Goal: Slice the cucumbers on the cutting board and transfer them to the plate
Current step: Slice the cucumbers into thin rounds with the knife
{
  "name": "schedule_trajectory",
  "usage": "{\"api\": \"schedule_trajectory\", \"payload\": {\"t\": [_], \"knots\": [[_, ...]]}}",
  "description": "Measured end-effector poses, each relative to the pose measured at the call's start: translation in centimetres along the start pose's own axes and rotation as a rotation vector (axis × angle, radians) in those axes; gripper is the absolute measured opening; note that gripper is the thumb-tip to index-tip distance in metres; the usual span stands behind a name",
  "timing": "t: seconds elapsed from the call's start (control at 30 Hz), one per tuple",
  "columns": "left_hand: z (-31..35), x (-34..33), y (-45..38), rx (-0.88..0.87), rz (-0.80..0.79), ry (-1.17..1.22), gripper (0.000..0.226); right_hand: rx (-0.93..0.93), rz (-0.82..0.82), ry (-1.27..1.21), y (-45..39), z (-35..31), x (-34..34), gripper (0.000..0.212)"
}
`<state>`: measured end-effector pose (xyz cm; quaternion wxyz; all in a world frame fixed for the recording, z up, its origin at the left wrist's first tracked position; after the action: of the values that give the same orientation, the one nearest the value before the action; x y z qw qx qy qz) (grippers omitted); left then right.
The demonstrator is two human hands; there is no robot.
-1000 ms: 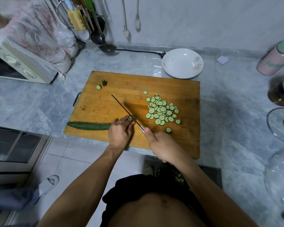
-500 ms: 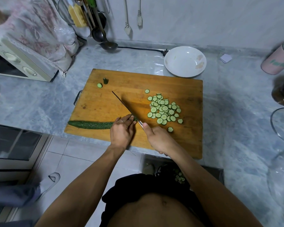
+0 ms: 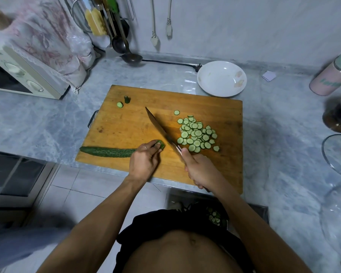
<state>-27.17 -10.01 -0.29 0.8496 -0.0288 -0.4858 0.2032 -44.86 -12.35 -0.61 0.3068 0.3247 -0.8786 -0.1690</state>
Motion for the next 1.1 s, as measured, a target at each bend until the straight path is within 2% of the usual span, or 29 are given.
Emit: {"api": "schedule_trajectory", "payload": {"t": [0.13, 0.3, 0.57, 1.1], "knots": [[0.0, -0.4, -0.3, -0.001, -0.022, -0.041, 0.025, 0.076, 0.002, 0.057, 1.3, -1.1, 0.2, 0.076], [-0.1, -0.8, -0.2, -0.018, -0.059, -0.058, 0.028, 0.147, -0.002, 0.153, 1.4, -2.0, -1.0, 0.067], [-0.3, -1.0, -0.1, -0.013, -0.053, -0.059, 0.030, 0.179, -0.003, 0.210, 1.3, -2.2, -1.3, 0.069], [-1.1, -1.8, 0.1, 0.024, 0.004, -0.007, 0.028, 0.102, -0.023, 0.212, -1.4, -1.5, -2.2, 0.069]]}}
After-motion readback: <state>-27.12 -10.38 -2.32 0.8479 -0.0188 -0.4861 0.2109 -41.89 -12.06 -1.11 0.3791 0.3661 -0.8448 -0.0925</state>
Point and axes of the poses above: each hand's wrist, its own y-axis away from the middle knuckle, its own x-axis out of the back of the hand, z = x × y, the point moved 10 cm from there along -y, towards the middle knuckle, and after that the axes turned 5 degrees about x, right-handed, at the moved point
